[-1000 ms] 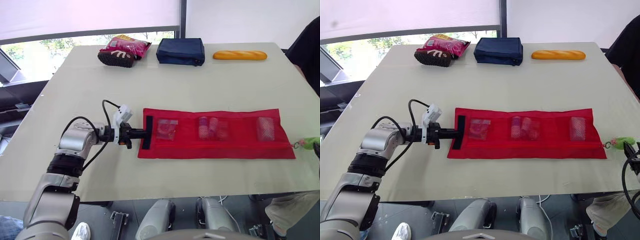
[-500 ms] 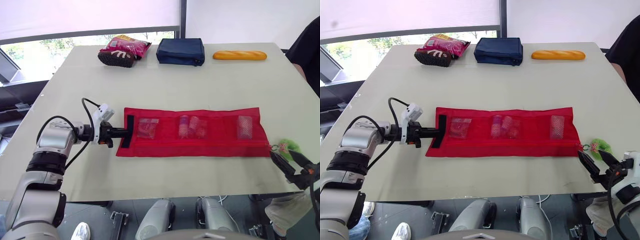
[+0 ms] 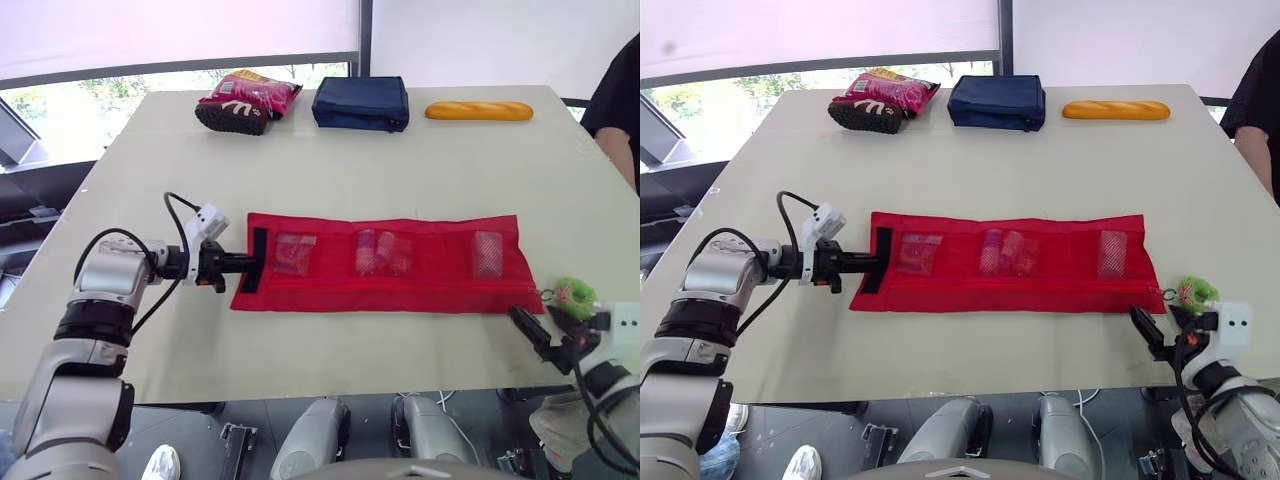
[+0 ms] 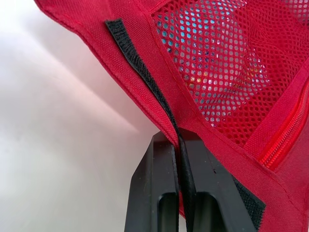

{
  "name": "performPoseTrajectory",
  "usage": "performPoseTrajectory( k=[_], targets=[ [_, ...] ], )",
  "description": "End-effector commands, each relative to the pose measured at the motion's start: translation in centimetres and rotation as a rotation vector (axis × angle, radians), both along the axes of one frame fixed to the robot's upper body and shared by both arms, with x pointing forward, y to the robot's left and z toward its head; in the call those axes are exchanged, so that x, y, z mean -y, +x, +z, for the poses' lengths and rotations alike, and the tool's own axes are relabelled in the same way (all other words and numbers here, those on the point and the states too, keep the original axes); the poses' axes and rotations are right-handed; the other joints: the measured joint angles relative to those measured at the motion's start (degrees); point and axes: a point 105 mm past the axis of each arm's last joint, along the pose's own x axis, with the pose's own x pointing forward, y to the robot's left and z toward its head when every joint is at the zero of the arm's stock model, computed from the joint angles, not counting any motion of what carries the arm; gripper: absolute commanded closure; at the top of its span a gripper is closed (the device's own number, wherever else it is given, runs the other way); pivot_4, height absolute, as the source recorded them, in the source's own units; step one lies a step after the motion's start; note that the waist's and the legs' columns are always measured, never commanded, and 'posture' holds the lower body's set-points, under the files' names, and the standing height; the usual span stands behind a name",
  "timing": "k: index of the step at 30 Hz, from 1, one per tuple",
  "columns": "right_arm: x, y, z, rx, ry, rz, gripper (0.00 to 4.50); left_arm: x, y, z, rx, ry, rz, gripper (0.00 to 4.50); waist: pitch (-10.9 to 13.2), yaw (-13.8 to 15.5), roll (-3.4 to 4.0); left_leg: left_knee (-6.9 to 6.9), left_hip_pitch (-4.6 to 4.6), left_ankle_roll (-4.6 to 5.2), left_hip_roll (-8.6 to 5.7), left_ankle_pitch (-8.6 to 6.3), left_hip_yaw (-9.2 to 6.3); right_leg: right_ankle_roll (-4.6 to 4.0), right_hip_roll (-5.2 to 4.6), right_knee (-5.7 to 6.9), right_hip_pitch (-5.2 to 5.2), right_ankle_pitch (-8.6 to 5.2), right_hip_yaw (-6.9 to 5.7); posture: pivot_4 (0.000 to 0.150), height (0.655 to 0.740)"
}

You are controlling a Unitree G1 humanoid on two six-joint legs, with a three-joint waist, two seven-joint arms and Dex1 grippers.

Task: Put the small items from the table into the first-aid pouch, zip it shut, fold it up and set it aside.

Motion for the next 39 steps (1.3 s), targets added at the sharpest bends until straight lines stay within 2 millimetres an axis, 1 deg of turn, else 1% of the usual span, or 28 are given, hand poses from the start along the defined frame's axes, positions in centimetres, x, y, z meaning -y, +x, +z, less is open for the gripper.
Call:
performPoseTrajectory(
  k=[1, 2, 4, 5, 6, 8, 9, 10, 11, 13, 14, 15, 17, 22, 25, 28, 29, 30, 31, 32, 34, 36, 37, 39],
  targets=[
    [0.0, 0.1, 0.2, 0.014, -0.021, 0.003, 0.00, -1.2, 0.8, 2.2, 0.089, 0.008, 0.037, 3.65, 0.0, 0.0, 0.00, 0.00, 0.00, 0.00, 0.00, 0.00, 0.00, 0.00, 0.00, 0.00, 0.00, 0.00, 0.00, 0.150, 0.7395],
    [0.0, 0.1, 0.1, 0.014, -0.023, 0.002, 0.00, -1.5, 0.7, 2.2, 0.085, 0.028, 0.037, 3.10, 0.0, 0.0, 0.00, 0.00, -0.01, 0.00, 0.00, 0.00, 0.00, 0.00, 0.00, 0.00, 0.00, 0.00, 0.00, 0.150, 0.7395],
    [0.1, 0.1, 0.1, 0.013, -0.027, 0.002, 0.00, -2.7, 0.5, 2.2, 0.102, 0.090, 0.037, 2.44, 0.0, 0.0, -0.01, 0.00, -0.01, 0.01, -0.01, 0.00, 0.00, 0.00, 0.00, 0.00, 0.00, 0.00, 0.00, 0.150, 0.7395],
    [0.1, 0.1, 0.1, 0.014, -0.028, 0.003, 0.00, -3.2, 0.4, 2.5, 0.115, 0.106, 0.033, 1.97, 0.0, 0.0, 0.00, 0.00, 0.00, 0.00, -0.01, 0.00, 0.00, 0.00, 0.00, 0.00, 0.00, 0.00, 0.00, 0.150, 0.7395],
    [0.0, 0.1, 0.1, 0.013, -0.029, 0.007, 0.00, -3.5, 0.2, 3.0, 0.127, 0.106, 0.012, 1.74, 0.0, -0.1, 0.00, -0.01, 0.00, 0.00, -0.01, 0.00, 0.00, 0.00, 0.00, 0.00, 0.00, 0.00, 0.00, 0.150, 0.7395],
    [0.0, 0.1, 0.1, 0.011, -0.029, 0.010, 0.00, -3.4, -0.6, 4.1, 0.143, 0.088, -0.064, 0.96, 0.0, 0.0, -0.01, -0.01, 0.00, 0.00, -0.01, 0.00, 0.00, 0.00, 0.01, 0.00, -0.01, 0.00, 0.00, 0.150, 0.7395],
    [-0.1, 0.1, 0.1, 0.009, -0.027, 0.013, 0.00, -2.9, -1.1, 4.9, 0.159, 0.067, -0.118, 0.44, 0.0, 0.0, -0.02, -0.01, 0.00, 0.00, -0.01, 0.00, 0.00, 0.00, 0.00, 0.00, -0.01, 0.00, -0.01, 0.150, 0.7395],
    [-0.1, 0.1, 0.1, 0.008, -0.025, 0.016, 0.00, -2.7, -1.4, 5.4, 0.169, 0.054, -0.153, 0.08, 0.0, 0.0, -0.03, -0.01, -0.01, 0.00, -0.01, 0.00, 0.00, 0.00, 0.00, -0.02, -0.01, 0.00, 0.00, 0.150, 0.7395],
    [-0.2, 0.1, 0.1, 0.005, -0.025, 0.020, 0.00, -1.9, -1.8, 6.4, 0.192, 0.012, -0.203, 0.08, 0.0, 0.1, -0.04, 0.00, -0.01, 0.01, -0.01, -0.01, 0.00, 0.00, 0.00, -0.02, 0.00, 0.00, 0.00, 0.150, 0.7395],
    [-0.5, 0.1, 0.0, -0.006, -0.026, 0.037, 0.00, 0.3, -2.7, 8.9, 0.245, -0.074, -0.333, 0.08, 0.0, 0.1, -0.05, 0.02, -0.02, 0.01, -0.01, -0.01, 0.00, 0.00, -0.02, -0.03, 0.02, 0.00, -0.02, 0.150, 0.7395],
    [-0.7, 0.1, 0.0, -0.011, -0.026, 0.044, 0.00, 1.5, -3.4, 9.8, 0.262, -0.103, -0.400, 0.08, 0.0, 0.2, -0.11, 0.03, -0.03, 0.02, -0.01, -0.01, -0.01, 0.00, -0.02, -0.03, 0.02, 0.00, -0.02, 0.150, 0.7395],
    [-0.8, 0.1, -0.1, -0.016, -0.023, 0.047, 0.00, 2.6, -3.9, 10.3, 0.272, -0.115, -0.459, 0.08, 0.0, 0.1, -0.16, 0.05, -0.06, 0.02, -0.01, -0.01, -0.02, 0.00, -0.02, -0.03, 0.02, 0.00, -0.04, 0.150, 0.7395],
    [-0.9, 0.2, -0.3, -0.033, -0.028, 0.060, 0.00, 4.8, -5.1, 10.6, 0.290, -0.106, -0.583, 0.08, 0.0, 0.0, -0.14, 0.05, -0.06, 0.02, -0.01, -0.01, -0.02, 0.00, -0.03, -0.05, 0.02, 0.00, -0.04, 0.150, 0.7395],
    [-1.1, 0.3, -1.1, -0.079, -0.046, 0.087, 0.00, 10.0, -7.6, 11.7, 0.350, -0.110, -0.814, 0.08, 0.0, -0.3, -0.13, 0.00, -0.01, 0.01, 0.03, 0.00, 0.00, -0.01, 0.01, -0.05, 0.02, 0.00, -0.01, 0.150, 0.7395],
    [-1.3, 0.5, -1.5, -0.101, -0.042, 0.095, 0.00, 12.3, -8.9, 12.3, 0.390, -0.126, -0.919, 0.08, -0.1, -0.2, -0.24, 0.03, 0.00, 0.01, 0.02, 0.00, 0.00, 0.00, 0.01, -0.05, 0.07, 0.00, -0.02, 0.150, 0.7395],
    [-1.2, 0.8, -1.8, -0.109, -0.052, 0.090, 0.00, 14.0, -9.7, 13.0, 0.417, -0.168, -0.980, 0.08, -0.1, -0.3, -0.30, 0.04, 0.08, 0.00, 0.03, 0.00, 0.01, 0.01, 0.04, -0.05, 0.13, -0.01, -0.02, 0.150, 0.7395],
    [-1.2, 0.9, -1.9, -0.111, -0.067, 0.091, 0.25, 14.4, -10.0, 13.1, 0.421, -0.175, -0.999, 0.00, -0.1, -0.4, -0.34, 0.04, 0.10, 0.00, 0.03, 0.00, 0.01, 0.01, 0.04, -0.05, 0.15, -0.01, -0.01, 0.150, 0.7395],
    [-1.1, 0.9, -2.2, -0.118, -0.082, 0.094, 0.61, 14.6, -10.2, 13.1, 0.429, -0.174, -1.018, 0.00, -0.1, -0.4, -0.34, 0.02, 0.17, 0.00, 0.03, 0.00, 0.04, 0.01, 0.05, -0.05, 0.20, -0.01, 0.02, 0.150, 0.7395],
    [-1.1, 0.9, -2.3, -0.124, -0.094, 0.097, 0.82, 14.8, -10.4, 13.0, 0.439, -0.170, -1.031, 0.00, -0.1, -0.4, -0.34, 0.02, 0.20, 0.01, 0.03, 0.00, 0.05, 0.01, 0.05, -0.05, 0.22, -0.01, 0.03, 0.150, 0.7395],
    [-1.1, 0.9, -2.5, -0.131, -0.106, 0.105, 1.17, 15.1, -10.5, 12.8, 0.448, -0.164, -1.041, 0.00, -0.1, -0.4, -0.35, -0.01, 0.27, 0.00, 0.03, 0.00, 0.08, 0.01, 0.06, -0.05, 0.25, -0.02, 0.06, 0.150, 0.7395],
    [-1.2, 0.9, -2.7, -0.136, -0.111, 0.110, 2.09, 15.3, -10.6, 12.8, 0.458, -0.171, -1.048, 0.00, -0.1, -0.4, -0.37, -0.02, 0.30, 0.00, 0.05, 0.00, 0.09, 0.01, 0.09, -0.05, 0.28, -0.02, 0.06, 0.150, 0.7395],
    [-1.2, 0.9, -2.7, -0.135, -0.107, 0.109, 2.88, 15.4, -10.5, 12.9, 0.462, -0.177, -1.044, 0.00, -0.2, -0.4, -0.39, -0.02, 0.30, 0.00, 0.06, 0.00, 0.09, 0.01, 0.10, -0.05, 0.29, -0.02, 0.06, 0.150, 0.7395],
    [-1.2, 0.9, -2.7, -0.134, -0.105, 0.108, 3.41, 15.3, -10.5, 13.0, 0.464, -0.177, -1.042, 0.00, -0.2, -0.4, -0.39, -0.02, 0.31, 0.00, 0.06, 0.00, 0.09, 0.01, 0.11, -0.05, 0.29, -0.02, 0.07, 0.150, 0.7395],
    [-1.1, 0.9, -2.6, -0.128, -0.096, 0.099, 4.30, 15.2, -10.4, 13.1, 0.469, -0.176, -1.038, 0.00, -0.2, -0.4, -0.40, -0.02, 0.32, 0.00, 0.08, 0.00, 0.11, 0.01, 0.12, -0.05, 0.29, -0.02, 0.09, 0.150, 0.7395]
  ],
)
